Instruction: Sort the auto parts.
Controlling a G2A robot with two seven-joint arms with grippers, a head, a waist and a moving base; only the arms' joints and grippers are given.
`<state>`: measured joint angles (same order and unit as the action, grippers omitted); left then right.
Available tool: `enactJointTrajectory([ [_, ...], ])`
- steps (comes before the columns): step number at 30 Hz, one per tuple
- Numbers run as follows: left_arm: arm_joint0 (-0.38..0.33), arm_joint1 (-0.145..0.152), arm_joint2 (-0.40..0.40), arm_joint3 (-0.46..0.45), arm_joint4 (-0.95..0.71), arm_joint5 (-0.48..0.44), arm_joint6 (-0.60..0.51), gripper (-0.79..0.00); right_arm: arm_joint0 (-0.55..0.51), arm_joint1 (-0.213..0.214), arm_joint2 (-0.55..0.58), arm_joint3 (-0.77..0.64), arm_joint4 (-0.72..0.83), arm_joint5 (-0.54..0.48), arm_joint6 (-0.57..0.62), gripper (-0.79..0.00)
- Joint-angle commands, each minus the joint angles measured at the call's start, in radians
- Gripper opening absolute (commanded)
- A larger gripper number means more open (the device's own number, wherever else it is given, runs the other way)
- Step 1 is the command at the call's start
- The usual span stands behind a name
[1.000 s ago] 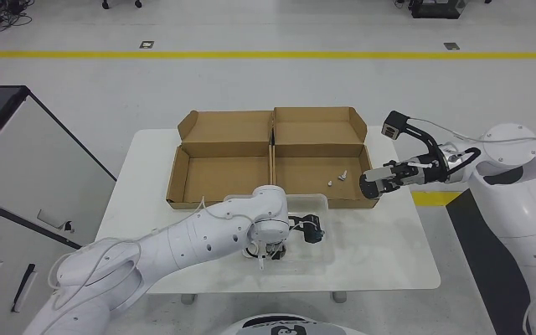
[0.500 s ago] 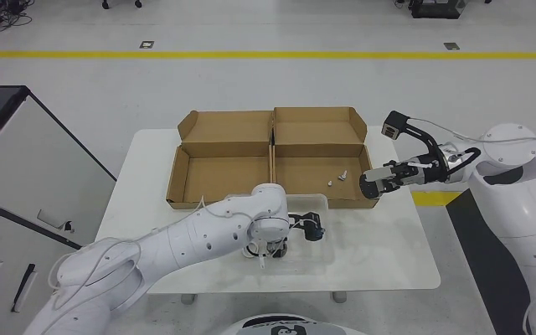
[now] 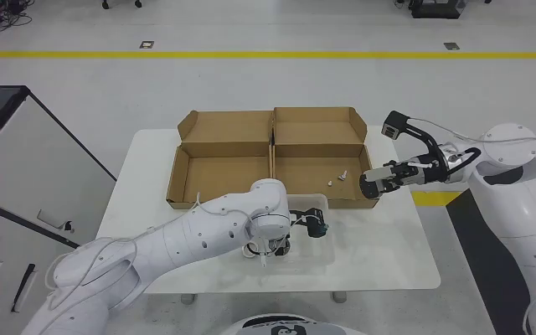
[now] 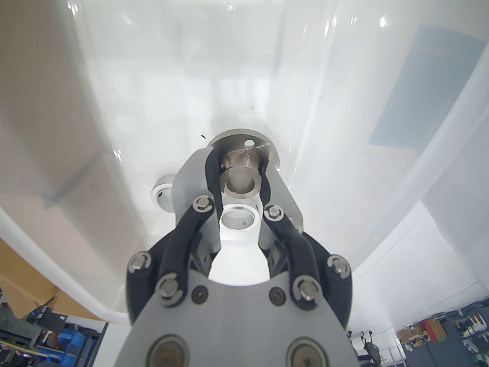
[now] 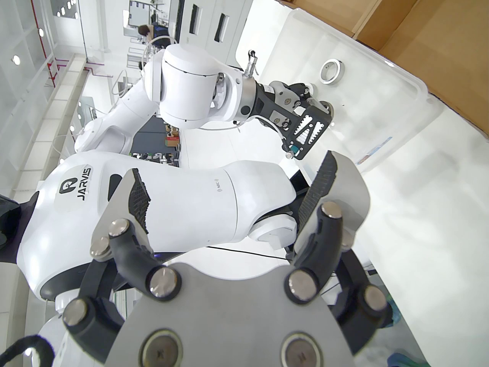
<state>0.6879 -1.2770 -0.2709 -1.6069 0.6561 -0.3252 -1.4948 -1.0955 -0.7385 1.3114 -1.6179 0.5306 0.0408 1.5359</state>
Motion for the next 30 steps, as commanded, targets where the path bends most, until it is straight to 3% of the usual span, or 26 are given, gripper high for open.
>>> enactJointTrajectory([
  [1, 0.000, 0.000, 0.000, 0.000, 0.000, 0.000, 0.000, -0.785, 0.000, 0.000, 0.000, 0.000, 0.000, 0.000, 0.000, 0.000],
  [7, 0.009, 0.005, -0.013, 0.008, 0.009, 0.004, 0.040, -0.785, 0.000, 0.000, 0.000, 0.000, 0.000, 0.000, 0.000, 0.000],
  [11, 0.021, 0.034, -0.083, -0.006, -0.004, 0.004, 0.084, -0.785, 0.000, 0.000, 0.000, 0.000, 0.000, 0.000, 0.000, 0.000],
  [18, 0.110, 0.124, -0.274, -0.108, -0.091, -0.049, 0.129, -0.785, 0.000, 0.000, 0.000, 0.000, 0.000, 0.000, 0.000, 0.000],
  [24, 0.241, 0.203, -0.505, -0.189, -0.266, -0.180, 0.234, -0.785, 0.000, 0.000, 0.000, 0.000, 0.000, 0.000, 0.000, 0.000],
  [30, 0.316, 0.237, -0.629, -0.178, -0.405, -0.285, 0.324, -0.785, 0.000, 0.000, 0.000, 0.000, 0.000, 0.000, 0.000, 0.000],
])
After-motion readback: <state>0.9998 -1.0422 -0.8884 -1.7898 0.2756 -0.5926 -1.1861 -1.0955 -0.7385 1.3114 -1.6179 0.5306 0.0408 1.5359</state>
